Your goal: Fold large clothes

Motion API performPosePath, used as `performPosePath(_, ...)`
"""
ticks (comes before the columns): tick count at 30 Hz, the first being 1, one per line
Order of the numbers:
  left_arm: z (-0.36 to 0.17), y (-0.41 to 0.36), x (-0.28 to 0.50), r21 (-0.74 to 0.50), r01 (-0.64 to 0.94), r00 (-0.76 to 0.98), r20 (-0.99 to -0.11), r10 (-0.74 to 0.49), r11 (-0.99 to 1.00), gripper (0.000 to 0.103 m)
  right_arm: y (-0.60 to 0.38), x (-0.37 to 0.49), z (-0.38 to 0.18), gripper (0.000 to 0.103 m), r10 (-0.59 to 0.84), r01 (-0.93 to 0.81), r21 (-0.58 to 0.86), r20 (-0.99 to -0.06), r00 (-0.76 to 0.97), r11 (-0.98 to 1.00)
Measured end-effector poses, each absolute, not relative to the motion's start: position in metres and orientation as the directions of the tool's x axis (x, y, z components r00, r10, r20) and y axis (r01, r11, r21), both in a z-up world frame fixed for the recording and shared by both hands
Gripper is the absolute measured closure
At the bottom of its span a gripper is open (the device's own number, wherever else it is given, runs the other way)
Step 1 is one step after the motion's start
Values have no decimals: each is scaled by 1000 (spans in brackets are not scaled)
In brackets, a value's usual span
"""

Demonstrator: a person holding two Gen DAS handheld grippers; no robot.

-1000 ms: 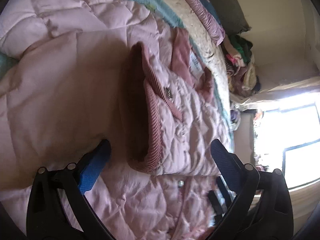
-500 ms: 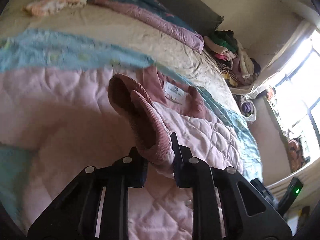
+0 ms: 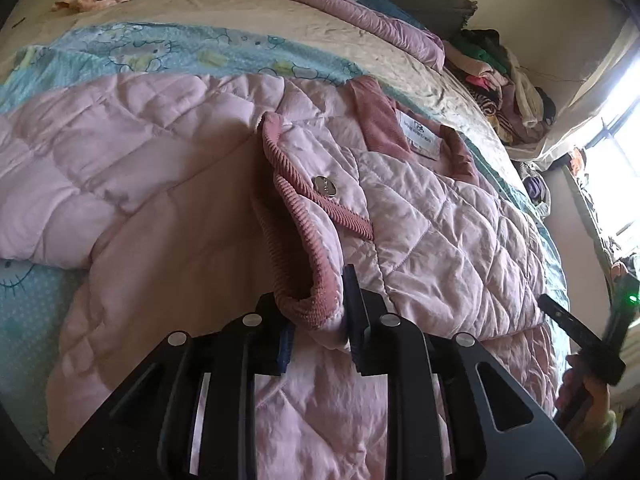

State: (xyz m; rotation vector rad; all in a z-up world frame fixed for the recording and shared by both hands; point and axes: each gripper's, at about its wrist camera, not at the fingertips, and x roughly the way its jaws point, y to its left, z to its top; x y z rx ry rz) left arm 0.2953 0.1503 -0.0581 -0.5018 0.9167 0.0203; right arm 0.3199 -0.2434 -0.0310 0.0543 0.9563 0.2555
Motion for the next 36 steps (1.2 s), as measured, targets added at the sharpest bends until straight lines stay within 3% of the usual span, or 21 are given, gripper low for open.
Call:
performPosePath(10, -57, 147, 294, -399, -230, 615, -766, -185, 888, 75, -255, 325, -58, 30, 173, -114, 133, -830, 531, 985)
performPosePath(14, -47, 149, 286, -393, -232, 634, -755, -168, 890, 53, -254, 306, -39, 28, 238, -108, 216, -787, 568, 970)
performPosePath(19, -31, 153, 273, -400, -234, 653, -740, -162, 886, 33, -247, 280, -19, 11, 287, -124, 267, -747, 600, 956)
performPosePath(21, -24, 155, 266, -413, -232, 668, -726, -165, 881, 17, -242, 270, -12, 8, 302, -135, 279, -736, 605, 951)
performPosePath(23, -19, 157, 260, -417, -232, 675, -720, -164, 879, 9, -238, 261, -5, 6, 318, -146, 291, -725, 611, 945)
performPosePath(36, -1, 180, 214, -404, -298, 700, -709, -90, 865, 9, -186, 211, 35, 4, 353, -260, 240, -673, 650, 935)
